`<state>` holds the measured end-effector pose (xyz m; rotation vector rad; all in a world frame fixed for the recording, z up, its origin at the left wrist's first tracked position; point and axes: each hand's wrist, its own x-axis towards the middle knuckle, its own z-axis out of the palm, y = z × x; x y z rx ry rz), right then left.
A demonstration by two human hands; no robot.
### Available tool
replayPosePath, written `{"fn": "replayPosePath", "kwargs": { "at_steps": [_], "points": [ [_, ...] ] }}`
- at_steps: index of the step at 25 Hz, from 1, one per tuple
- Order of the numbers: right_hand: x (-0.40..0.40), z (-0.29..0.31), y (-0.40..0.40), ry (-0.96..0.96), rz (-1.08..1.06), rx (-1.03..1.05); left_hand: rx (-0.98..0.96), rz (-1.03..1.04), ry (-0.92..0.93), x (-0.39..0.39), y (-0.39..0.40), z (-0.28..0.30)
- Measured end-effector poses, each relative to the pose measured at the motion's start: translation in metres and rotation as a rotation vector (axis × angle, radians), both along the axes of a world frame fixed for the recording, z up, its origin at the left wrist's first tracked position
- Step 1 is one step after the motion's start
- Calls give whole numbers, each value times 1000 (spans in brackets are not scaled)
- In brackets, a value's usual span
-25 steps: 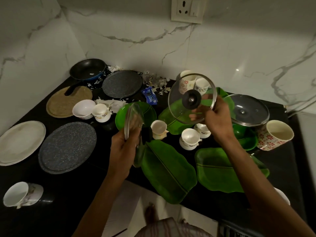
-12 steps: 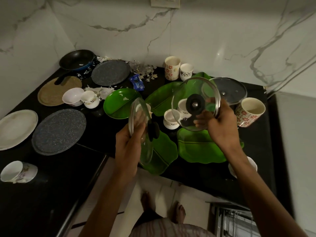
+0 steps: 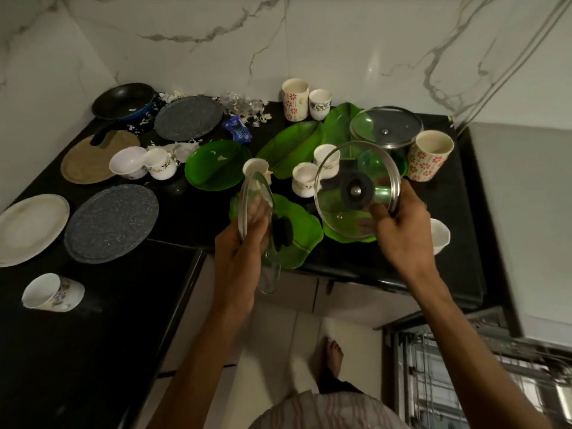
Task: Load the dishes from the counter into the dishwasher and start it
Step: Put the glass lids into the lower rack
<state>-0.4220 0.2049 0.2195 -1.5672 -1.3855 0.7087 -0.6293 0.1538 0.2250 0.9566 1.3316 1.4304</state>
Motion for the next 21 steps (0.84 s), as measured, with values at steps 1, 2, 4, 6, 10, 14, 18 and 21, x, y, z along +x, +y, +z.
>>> {"fn": "replayPosePath", "kwargs": {
  "at_steps": [1,2,4,6,10,14,18,21],
  "points": [
    [-3,-1,-11,1,-6,4,1,-13,2,-4,-8,-2],
    [-7,-2,-25,1,-16,1,-1,-27,1,-8,-18,-4],
    [-15,-4,-51,47,-26,-27,-18,-43,6,-14,-38,-6],
    [-18,-3,-77,111,-37,-62,-44,-59,26,-16,-56,-7],
    [-13,1,-116,71,-81,-77,-66,-100,45,-11,-85,-9],
    [9,-1,-146,52,-117,-61,-92,-149,35,8,-109,-10],
    [40,-6,-178,87,-146,-95,-156,-167,21,38,-139,-10],
    [70,-10,-208,98,-136,-118,-175,-172,13,67,-168,-13]
  ]
}}
